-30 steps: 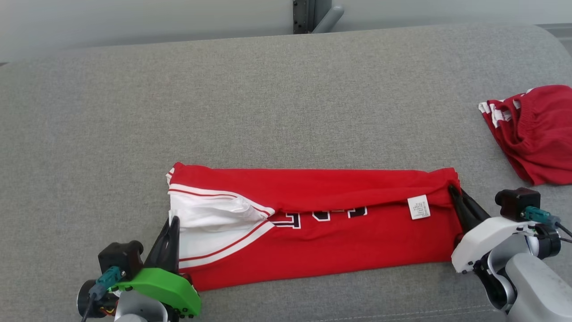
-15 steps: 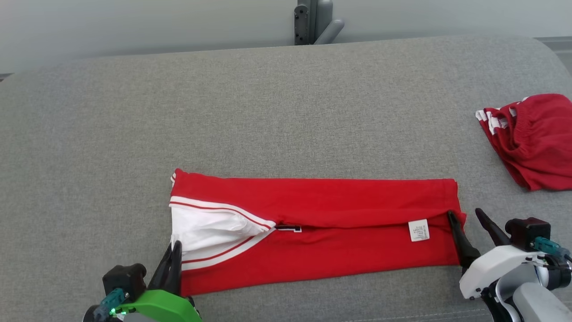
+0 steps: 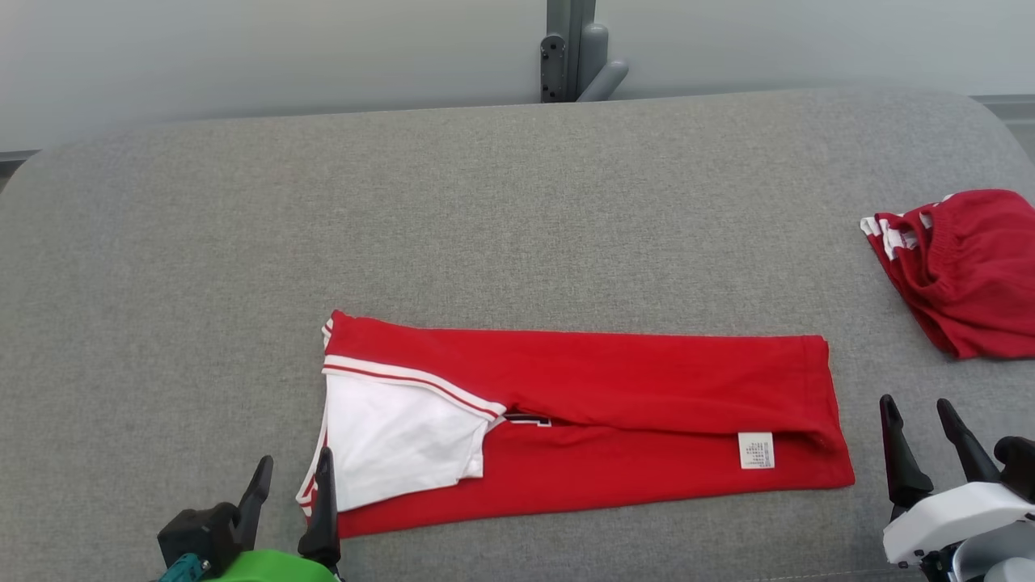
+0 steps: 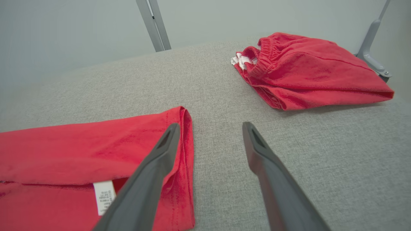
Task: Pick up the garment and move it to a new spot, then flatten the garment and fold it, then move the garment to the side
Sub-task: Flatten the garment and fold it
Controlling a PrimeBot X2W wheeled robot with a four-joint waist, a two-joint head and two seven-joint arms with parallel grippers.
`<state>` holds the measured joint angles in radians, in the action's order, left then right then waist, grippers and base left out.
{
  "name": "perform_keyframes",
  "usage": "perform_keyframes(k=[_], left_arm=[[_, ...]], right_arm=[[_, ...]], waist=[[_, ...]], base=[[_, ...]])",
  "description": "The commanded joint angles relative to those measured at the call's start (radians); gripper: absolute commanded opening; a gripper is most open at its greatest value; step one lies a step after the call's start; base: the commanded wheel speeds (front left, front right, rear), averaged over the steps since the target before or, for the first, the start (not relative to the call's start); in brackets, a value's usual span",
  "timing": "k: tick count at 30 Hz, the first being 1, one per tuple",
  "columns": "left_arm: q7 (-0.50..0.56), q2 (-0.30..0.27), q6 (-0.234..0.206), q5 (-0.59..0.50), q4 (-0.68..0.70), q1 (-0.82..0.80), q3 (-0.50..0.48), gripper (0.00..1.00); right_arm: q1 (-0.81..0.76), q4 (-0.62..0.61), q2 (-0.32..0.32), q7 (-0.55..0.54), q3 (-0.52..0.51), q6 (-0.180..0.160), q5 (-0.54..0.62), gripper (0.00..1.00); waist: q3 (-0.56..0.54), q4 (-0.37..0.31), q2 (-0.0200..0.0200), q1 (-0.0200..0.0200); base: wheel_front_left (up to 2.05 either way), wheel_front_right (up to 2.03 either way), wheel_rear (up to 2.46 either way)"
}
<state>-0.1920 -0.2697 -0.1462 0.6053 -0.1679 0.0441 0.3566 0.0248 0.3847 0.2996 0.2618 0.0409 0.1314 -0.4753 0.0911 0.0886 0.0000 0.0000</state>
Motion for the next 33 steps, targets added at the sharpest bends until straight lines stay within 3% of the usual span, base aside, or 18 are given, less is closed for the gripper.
perform_keyframes(k=[1,9,21,29,30,32,33], left_arm=[[-0.005,-0.002,-0.004,-0.012,0.009,-0.003,0.001,1.00],[-0.018,0.029,-0.009,-0.027,0.010,-0.067,0.023,1.00],[-0.045,0.050,-0.013,-0.033,-0.032,-0.104,0.019,1.00],[-0.053,0.050,-0.014,-0.028,-0.042,-0.099,0.010,1.00],[-0.055,0.050,-0.015,-0.027,-0.042,-0.097,0.010,1.00],[-0.056,0.049,-0.015,-0.025,-0.043,-0.094,0.009,1.00],[-0.056,0.049,-0.015,-0.026,-0.043,-0.093,0.009,1.00]], right_arm=[[-0.017,-0.022,-0.013,-0.007,-0.018,-0.002,0.016,1.00],[0.033,-0.022,-0.061,-0.107,-0.048,-0.001,0.071,1.00],[0.164,0.286,-0.099,-0.186,-0.058,-0.001,0.128,1.00],[0.171,0.391,-0.123,-0.205,-0.040,-0.001,0.108,1.00],[0.172,0.393,-0.123,-0.204,-0.035,-0.001,0.105,0.96],[0.175,0.397,-0.126,-0.205,-0.026,-0.001,0.096,0.44],[0.178,0.400,-0.125,-0.205,-0.023,-0.001,0.094,0.29]], waist=[[-0.011,0.007,0.0000,0.0000],[-0.030,0.036,0.0000,0.0000],[-0.029,0.101,0.0000,0.0000],[-0.030,0.115,0.0000,0.0000],[-0.031,0.113,0.0000,0.0000],[-0.031,0.110,0.0000,0.0000],[-0.031,0.108,0.0000,0.0000]], base=[[0.00,0.00,0.00],[0.00,0.00,0.00],[0.00,0.00,0.00],[0.00,0.00,0.00],[0.00,0.00,0.00],[0.00,0.00,0.00],[0.00,0.00,0.00]])
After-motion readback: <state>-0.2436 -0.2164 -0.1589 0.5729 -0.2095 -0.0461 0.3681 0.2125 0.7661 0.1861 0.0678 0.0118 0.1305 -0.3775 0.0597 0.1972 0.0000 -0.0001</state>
